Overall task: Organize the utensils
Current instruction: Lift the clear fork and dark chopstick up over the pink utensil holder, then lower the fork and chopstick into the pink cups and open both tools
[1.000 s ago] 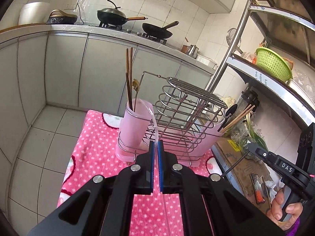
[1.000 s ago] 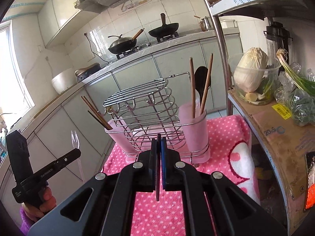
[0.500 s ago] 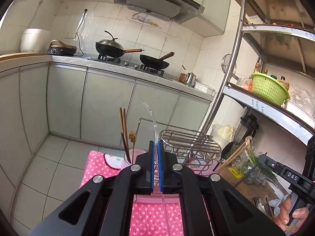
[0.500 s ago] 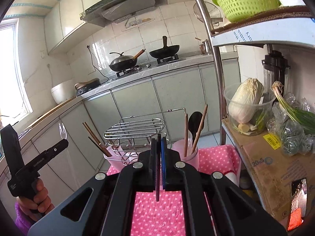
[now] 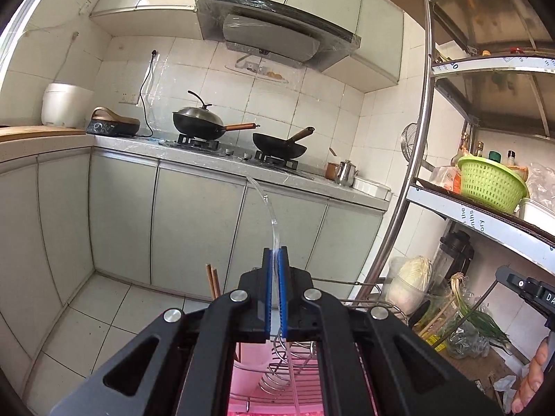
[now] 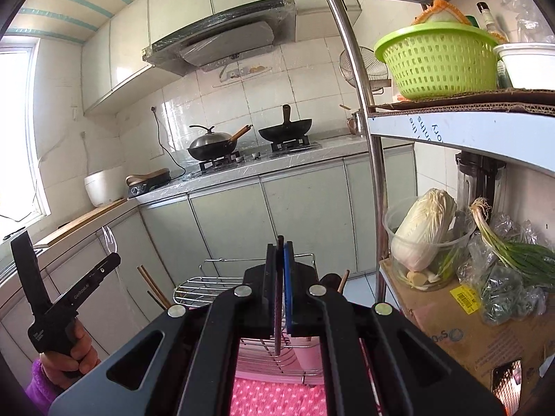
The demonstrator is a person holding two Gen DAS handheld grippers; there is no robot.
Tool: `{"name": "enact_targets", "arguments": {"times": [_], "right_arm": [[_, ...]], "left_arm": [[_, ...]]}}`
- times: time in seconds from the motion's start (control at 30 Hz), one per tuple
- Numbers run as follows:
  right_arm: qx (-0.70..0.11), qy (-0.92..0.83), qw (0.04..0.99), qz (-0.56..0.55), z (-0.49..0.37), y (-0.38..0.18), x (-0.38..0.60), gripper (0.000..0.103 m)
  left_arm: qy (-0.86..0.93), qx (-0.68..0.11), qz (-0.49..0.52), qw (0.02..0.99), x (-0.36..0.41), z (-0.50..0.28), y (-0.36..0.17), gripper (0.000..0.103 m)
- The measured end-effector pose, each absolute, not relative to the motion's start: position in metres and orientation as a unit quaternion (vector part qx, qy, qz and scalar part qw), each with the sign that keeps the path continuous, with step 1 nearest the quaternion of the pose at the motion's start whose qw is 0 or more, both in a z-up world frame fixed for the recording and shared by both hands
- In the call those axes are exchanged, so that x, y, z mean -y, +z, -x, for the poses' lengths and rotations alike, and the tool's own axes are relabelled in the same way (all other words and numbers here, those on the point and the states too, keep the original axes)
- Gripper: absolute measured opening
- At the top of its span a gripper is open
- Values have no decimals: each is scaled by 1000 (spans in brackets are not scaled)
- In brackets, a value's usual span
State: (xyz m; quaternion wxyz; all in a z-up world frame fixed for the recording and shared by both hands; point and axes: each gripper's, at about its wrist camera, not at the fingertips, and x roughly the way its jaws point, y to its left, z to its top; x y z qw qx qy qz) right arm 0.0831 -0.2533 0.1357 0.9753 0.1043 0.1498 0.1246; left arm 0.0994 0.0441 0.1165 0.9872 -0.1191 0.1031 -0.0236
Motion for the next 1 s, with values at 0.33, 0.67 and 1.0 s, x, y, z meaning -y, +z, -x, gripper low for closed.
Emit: {"name": "enact_targets", "arguments": {"times": [0.33,0.67,1.0], "right_arm": [[-140,103,982,-73,-102,132,241,4],[-151,87,984,-48,-125,122,233,4],[-182,84,979,-29,-138,105,222,4]], "left_arm": [[4,-42,98,994,-44,-116,109,3],[35,-14,46,998,-32,-140,84,3],[49,-5,-4,999,-16,-147,53,3]]}}
